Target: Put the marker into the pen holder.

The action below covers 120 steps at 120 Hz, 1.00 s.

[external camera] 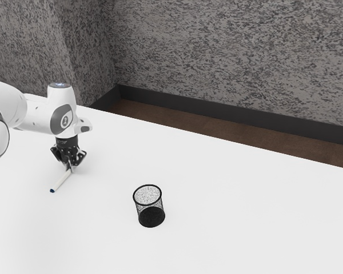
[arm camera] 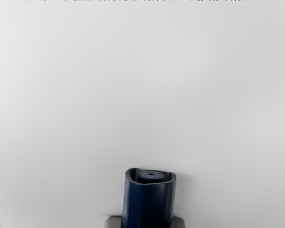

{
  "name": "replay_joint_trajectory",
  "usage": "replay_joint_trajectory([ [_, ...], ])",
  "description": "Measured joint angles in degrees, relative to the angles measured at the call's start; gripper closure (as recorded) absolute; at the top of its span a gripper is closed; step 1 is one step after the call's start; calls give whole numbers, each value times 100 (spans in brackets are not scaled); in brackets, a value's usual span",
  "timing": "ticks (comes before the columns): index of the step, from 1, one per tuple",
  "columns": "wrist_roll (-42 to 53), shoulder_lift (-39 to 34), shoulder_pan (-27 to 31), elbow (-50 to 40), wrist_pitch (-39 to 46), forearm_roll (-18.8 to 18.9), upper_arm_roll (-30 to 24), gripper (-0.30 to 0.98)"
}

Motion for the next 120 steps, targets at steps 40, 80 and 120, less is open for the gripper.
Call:
replay_joint_trajectory([
  [40, -215, -1068, 7, -273, -169, 101, -126, 78],
  [80, -303, -2800, -221, -1091, -832, 56, -1458, 79],
  [120, -327, -3015, -1168, -1089, -1165, -487, -1926, 79],
])
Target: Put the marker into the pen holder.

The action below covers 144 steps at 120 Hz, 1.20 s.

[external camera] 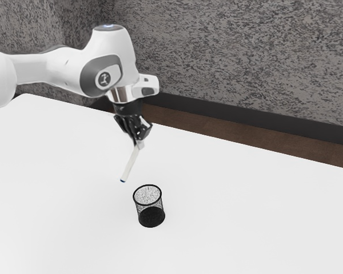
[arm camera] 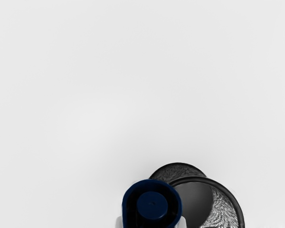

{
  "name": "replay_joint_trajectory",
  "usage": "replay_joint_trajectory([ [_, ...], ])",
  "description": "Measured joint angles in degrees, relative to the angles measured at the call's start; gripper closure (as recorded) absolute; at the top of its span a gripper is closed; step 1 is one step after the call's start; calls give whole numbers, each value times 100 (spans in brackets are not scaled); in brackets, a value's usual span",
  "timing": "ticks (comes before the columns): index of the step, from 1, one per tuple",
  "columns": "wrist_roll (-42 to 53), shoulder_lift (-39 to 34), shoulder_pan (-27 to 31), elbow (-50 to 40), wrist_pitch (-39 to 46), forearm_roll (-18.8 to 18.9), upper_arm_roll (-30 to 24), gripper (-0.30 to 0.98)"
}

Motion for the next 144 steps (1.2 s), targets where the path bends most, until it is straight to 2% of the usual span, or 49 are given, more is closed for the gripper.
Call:
replay_joint_trajectory([
  [29, -24, 417, -298, 82, 196, -323, -1, 79],
  [54, -78, 682, -312, 2, 711, -350, 8, 79],
  [80, -186, 673, -260, -642, 1248, -303, 11, 78],
  [84, -200, 667, -259, -703, 1290, -304, 11, 75],
  [100, -179, 502, -249, -747, 1327, -384, 10, 45],
  [112, -149, 264, -209, -526, 992, -417, 42, 28],
  [129, 165, 52, -248, 960, -261, -414, 231, 14],
  [144, 522, -322, -159, 1306, -1155, -254, 373, 8],
])
